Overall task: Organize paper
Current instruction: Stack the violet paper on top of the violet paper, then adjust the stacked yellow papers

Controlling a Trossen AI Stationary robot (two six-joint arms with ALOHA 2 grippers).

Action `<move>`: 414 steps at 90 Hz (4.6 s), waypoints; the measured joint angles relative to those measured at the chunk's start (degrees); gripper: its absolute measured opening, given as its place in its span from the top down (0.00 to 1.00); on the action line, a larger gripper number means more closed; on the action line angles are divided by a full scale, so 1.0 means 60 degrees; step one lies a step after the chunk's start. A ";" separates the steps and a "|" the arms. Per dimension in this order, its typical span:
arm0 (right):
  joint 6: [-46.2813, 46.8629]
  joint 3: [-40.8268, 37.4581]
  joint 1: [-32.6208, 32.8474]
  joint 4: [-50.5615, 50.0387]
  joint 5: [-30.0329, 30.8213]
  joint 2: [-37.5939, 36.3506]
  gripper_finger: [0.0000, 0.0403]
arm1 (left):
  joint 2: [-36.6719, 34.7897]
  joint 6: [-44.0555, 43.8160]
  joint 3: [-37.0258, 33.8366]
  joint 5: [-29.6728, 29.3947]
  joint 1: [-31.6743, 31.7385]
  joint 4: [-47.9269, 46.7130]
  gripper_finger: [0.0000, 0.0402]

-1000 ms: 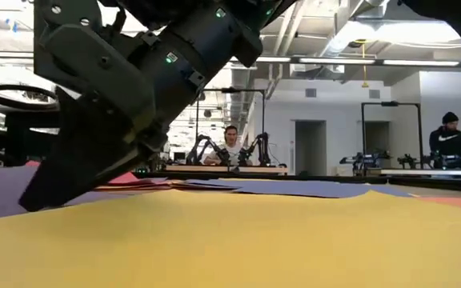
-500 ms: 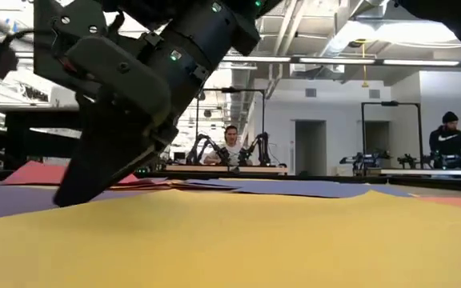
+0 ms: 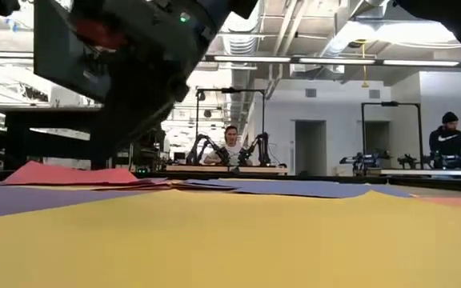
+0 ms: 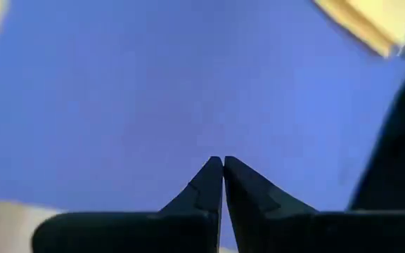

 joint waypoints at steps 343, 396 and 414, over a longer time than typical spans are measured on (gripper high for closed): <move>0.0503 -0.0859 -0.0627 0.1726 0.0040 -0.0309 1.00 | 0.6525 -0.1053 0.6742 0.0061 -0.2031 -0.1756 1.00; 0.0154 -0.1093 -0.0809 0.0905 0.0102 -0.1203 1.00 | 0.6195 -0.1088 0.6907 -0.0748 -0.1995 -0.2862 1.00; -0.0843 -0.1089 -0.0665 -0.0788 0.1474 -0.3151 1.00 | 0.4957 -0.1206 0.7044 -0.4030 -0.1873 -0.4898 1.00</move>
